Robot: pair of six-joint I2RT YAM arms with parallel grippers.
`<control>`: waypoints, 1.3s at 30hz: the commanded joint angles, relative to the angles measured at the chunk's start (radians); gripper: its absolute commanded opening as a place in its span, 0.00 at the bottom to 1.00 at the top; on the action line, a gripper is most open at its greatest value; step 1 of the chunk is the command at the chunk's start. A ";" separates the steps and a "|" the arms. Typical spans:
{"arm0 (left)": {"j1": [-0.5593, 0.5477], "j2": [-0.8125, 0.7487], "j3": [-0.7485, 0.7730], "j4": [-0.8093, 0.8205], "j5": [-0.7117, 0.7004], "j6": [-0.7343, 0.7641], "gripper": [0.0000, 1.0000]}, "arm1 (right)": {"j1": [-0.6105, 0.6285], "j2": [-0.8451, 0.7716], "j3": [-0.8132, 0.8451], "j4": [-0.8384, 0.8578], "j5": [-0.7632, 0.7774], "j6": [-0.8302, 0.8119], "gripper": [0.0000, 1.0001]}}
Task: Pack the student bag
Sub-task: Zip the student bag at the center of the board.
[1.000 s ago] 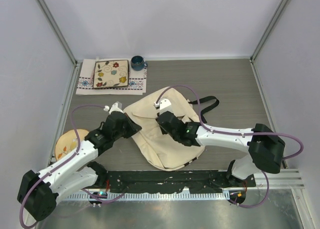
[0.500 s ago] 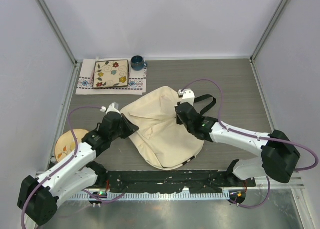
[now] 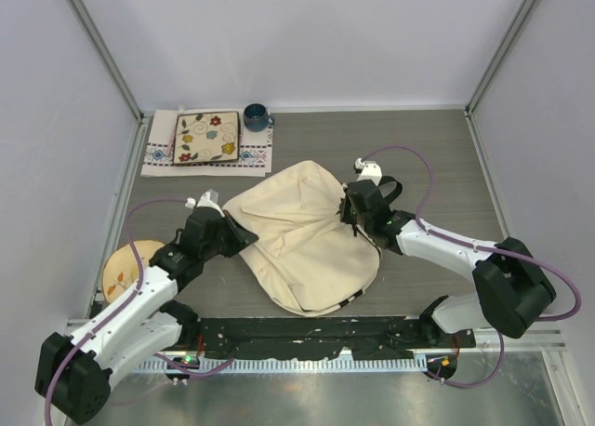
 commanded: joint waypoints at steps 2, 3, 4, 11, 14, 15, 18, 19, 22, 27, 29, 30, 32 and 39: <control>0.059 -0.047 -0.018 -0.063 -0.040 0.065 0.00 | -0.071 -0.042 -0.033 0.049 0.057 0.007 0.01; 0.073 -0.050 -0.021 -0.068 -0.039 0.073 0.00 | -0.075 -0.031 -0.035 0.044 0.054 0.009 0.01; 0.081 -0.055 -0.024 -0.071 -0.037 0.079 0.00 | -0.076 -0.020 -0.035 0.036 0.063 0.010 0.01; 0.145 -0.003 -0.032 0.004 0.108 0.104 0.00 | -0.096 0.047 -0.094 0.023 0.088 0.066 0.01; 0.145 0.072 -0.013 0.076 0.191 0.143 0.00 | -0.098 -0.015 -0.130 0.020 0.078 0.096 0.01; 0.145 0.092 -0.003 0.091 0.203 0.154 0.00 | -0.099 -0.044 -0.159 0.016 0.078 0.118 0.01; 0.145 0.201 0.080 0.159 0.246 0.191 0.00 | -0.098 -0.163 -0.211 -0.003 0.074 0.151 0.01; 0.145 0.232 0.106 0.167 0.254 0.200 0.00 | -0.098 -0.190 -0.225 -0.011 0.060 0.159 0.01; 0.145 0.371 0.233 0.190 0.273 0.249 0.00 | -0.096 -0.273 -0.263 -0.011 0.032 0.182 0.01; 0.145 0.572 0.428 0.144 0.297 0.288 0.04 | -0.098 -0.257 -0.243 -0.013 -0.035 0.173 0.02; 0.147 0.579 0.432 0.134 0.282 0.289 0.06 | -0.098 -0.244 -0.205 -0.065 -0.029 0.144 0.04; 0.145 0.571 0.410 0.131 0.270 0.286 0.17 | -0.101 -0.241 -0.193 -0.080 -0.023 0.133 0.06; 0.147 0.528 0.381 0.125 0.241 0.285 0.36 | -0.101 -0.249 -0.164 -0.109 -0.024 0.098 0.20; 0.147 0.288 0.260 0.053 0.098 0.303 0.91 | -0.122 -0.339 -0.064 -0.207 0.017 0.034 0.73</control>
